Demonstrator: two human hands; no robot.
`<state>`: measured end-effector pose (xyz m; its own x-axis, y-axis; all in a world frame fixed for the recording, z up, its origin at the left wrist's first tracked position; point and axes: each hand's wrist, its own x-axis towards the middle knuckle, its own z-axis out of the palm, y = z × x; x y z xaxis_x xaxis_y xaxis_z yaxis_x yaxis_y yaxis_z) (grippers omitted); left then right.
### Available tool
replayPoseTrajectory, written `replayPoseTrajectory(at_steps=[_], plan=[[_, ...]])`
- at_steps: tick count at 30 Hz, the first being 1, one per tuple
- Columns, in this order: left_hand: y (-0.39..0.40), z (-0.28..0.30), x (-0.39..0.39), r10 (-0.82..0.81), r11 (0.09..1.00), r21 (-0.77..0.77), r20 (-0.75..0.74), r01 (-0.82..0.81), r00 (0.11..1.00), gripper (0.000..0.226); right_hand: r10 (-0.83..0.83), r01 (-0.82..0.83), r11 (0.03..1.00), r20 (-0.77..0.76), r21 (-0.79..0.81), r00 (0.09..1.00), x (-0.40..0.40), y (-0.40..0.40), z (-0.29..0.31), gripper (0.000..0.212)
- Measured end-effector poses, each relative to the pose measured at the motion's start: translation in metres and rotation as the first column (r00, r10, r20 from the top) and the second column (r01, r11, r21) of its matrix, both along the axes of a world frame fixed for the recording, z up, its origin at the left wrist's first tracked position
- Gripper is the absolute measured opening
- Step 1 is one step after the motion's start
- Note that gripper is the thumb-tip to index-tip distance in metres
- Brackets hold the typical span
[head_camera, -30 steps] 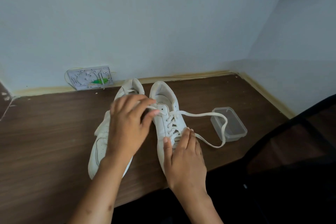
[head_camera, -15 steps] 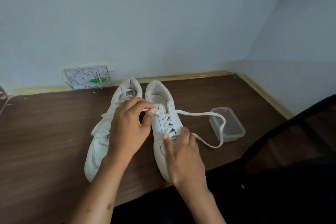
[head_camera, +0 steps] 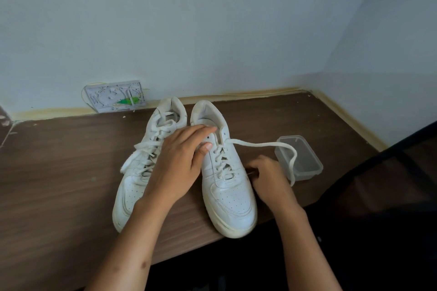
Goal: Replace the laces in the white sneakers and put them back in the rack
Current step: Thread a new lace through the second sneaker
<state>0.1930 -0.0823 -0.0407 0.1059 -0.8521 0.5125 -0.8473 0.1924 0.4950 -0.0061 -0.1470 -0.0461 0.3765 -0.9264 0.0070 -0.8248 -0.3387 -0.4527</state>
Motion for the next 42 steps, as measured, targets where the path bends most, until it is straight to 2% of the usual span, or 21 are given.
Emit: replayPoseTrajectory(at_steps=[3, 6, 9, 13, 15, 17, 19, 23, 26, 28, 31, 35, 39, 42], plan=[[0.000, 0.000, 0.000, -0.014, 1.000, -0.002, -0.007, 0.014, 1.000, 0.042, -0.067, 0.067, 0.997, 0.019, 0.032, 0.998, -0.001, 0.000, 0.002, 0.035], [0.001, 0.001, 0.002, -0.017, 1.000, -0.011, -0.086, 0.016, 0.996, 0.036, -0.122, 0.124, 0.992, 0.152, -0.003, 0.981, -0.001, 0.002, 0.006, 0.028], [0.002, 0.003, 0.001, 0.032, 0.999, -0.039, -0.130, -0.037, 0.991, 0.038, -0.059, 0.099, 0.987, 0.288, -0.126, 0.956, 0.002, 0.005, 0.015, 0.033], [0.000, 0.003, -0.004, 0.057, 0.995, -0.068, -0.122, -0.066, 0.991, 0.041, 0.027, 0.070, 0.970, 0.387, -0.234, 0.922, 0.016, 0.014, 0.026, 0.039], [-0.001, 0.003, -0.005, 0.049, 0.997, -0.051, -0.132, -0.056, 0.990, 0.046, 0.027, 0.104, 0.961, 0.458, -0.257, 0.889, 0.024, 0.017, 0.031, 0.031], [-0.002, 0.002, -0.005, 0.031, 0.999, -0.025, -0.148, -0.036, 0.988, 0.050, 0.059, 0.106, 0.952, 0.512, -0.286, 0.857, 0.032, 0.019, 0.033, 0.012], [-0.002, 0.002, -0.004, 0.021, 1.000, -0.012, -0.152, -0.023, 0.988, 0.049, 0.110, 0.080, 0.936, 0.503, -0.342, 0.857, 0.040, 0.020, 0.032, 0.007], [-0.001, 0.005, -0.005, 0.041, 0.998, -0.039, -0.155, -0.048, 0.987, 0.042, 0.207, -0.004, 0.911, 0.447, -0.413, 0.870, 0.054, 0.020, 0.029, 0.025], [-0.002, 0.005, -0.003, 0.032, 0.997, -0.063, -0.187, -0.044, 0.982, 0.038, 0.173, 0.026, 0.880, 0.371, -0.475, 0.913, 0.060, 0.020, 0.027, 0.030], [-0.002, 0.005, -0.003, 0.037, 0.997, -0.058, -0.198, -0.049, 0.980, 0.037, 0.116, 0.091, 0.864, 0.371, -0.496, 0.921, 0.063, 0.021, 0.027, 0.029], [-0.001, 0.005, -0.003, 0.040, 0.996, -0.066, -0.204, -0.054, 0.978, 0.037, 0.061, 0.130, 0.919, 0.459, -0.373, 0.887, 0.067, 0.022, 0.031, 0.036], [0.000, 0.004, -0.002, 0.041, 0.996, -0.065, -0.203, -0.056, 0.978, 0.040, 0.061, 0.061, 0.981, 0.596, -0.183, 0.801, 0.072, 0.017, 0.033, 0.044], [0.001, 0.002, -0.001, 0.065, 0.994, -0.076, -0.213, -0.083, 0.975, 0.043, -0.003, -0.003, 1.000, 0.734, 0.007, 0.679, 0.072, 0.014, 0.037, 0.033], [0.002, 0.001, -0.001, 0.067, 0.993, -0.083, -0.219, -0.087, 0.973, 0.043, -0.055, -0.045, 0.993, 0.778, 0.107, 0.626, 0.075, 0.012, 0.038, 0.028]])
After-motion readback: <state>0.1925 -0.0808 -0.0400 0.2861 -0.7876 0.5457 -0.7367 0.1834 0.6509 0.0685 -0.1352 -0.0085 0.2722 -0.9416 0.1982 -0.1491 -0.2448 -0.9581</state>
